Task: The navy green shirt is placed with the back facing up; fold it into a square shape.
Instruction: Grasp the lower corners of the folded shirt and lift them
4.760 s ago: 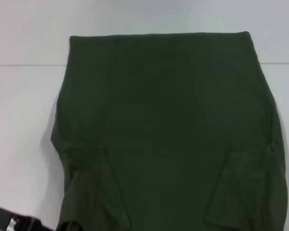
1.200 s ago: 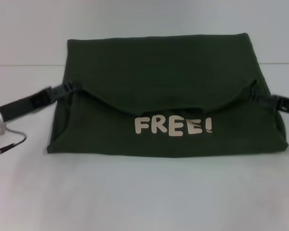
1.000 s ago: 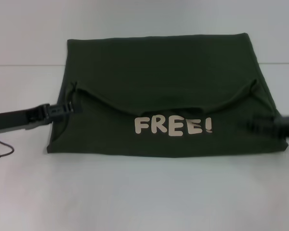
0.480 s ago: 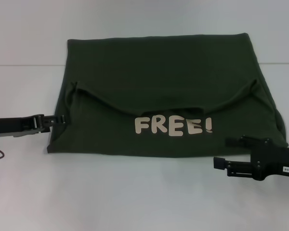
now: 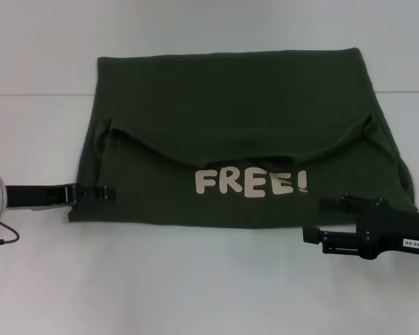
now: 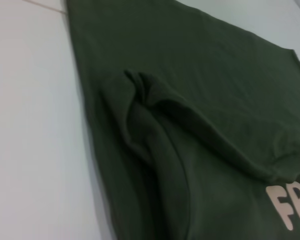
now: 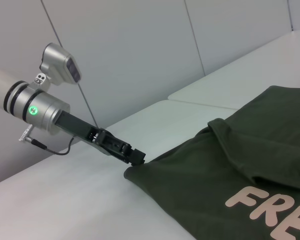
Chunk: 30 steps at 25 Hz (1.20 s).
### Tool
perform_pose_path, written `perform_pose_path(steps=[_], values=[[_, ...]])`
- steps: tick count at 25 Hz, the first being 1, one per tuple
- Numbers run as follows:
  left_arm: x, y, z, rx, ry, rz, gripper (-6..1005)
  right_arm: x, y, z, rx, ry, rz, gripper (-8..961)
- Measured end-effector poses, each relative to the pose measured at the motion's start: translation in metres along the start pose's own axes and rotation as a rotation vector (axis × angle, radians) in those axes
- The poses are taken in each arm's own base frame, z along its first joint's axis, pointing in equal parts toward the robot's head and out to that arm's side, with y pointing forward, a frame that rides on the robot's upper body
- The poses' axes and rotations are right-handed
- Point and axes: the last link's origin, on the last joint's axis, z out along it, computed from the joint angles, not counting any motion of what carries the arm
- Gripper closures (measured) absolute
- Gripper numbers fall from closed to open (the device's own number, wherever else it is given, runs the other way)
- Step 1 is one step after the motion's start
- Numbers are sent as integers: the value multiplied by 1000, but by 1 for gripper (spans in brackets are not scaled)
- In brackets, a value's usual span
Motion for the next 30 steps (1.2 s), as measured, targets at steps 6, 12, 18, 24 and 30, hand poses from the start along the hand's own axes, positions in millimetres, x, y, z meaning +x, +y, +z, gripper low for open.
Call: perform_pose_path(steps=[6,12,18,24,30], values=[[-2,1,2,0,-7,8,62,0,1,1,-1,-1,2,49],[-4,2,3,-4,-12,26,87,0,0,1,1,-6,5,50],[-5,2,5,10,-34,50,207,-2,0,0,2,-13,20,51],[-6,1,5,23,-50,70,401,-4,0,-1,1,-18,28,52],[-4,2,4,20,-51,80,676,-12,-7,-9,36,-34,95,53]])
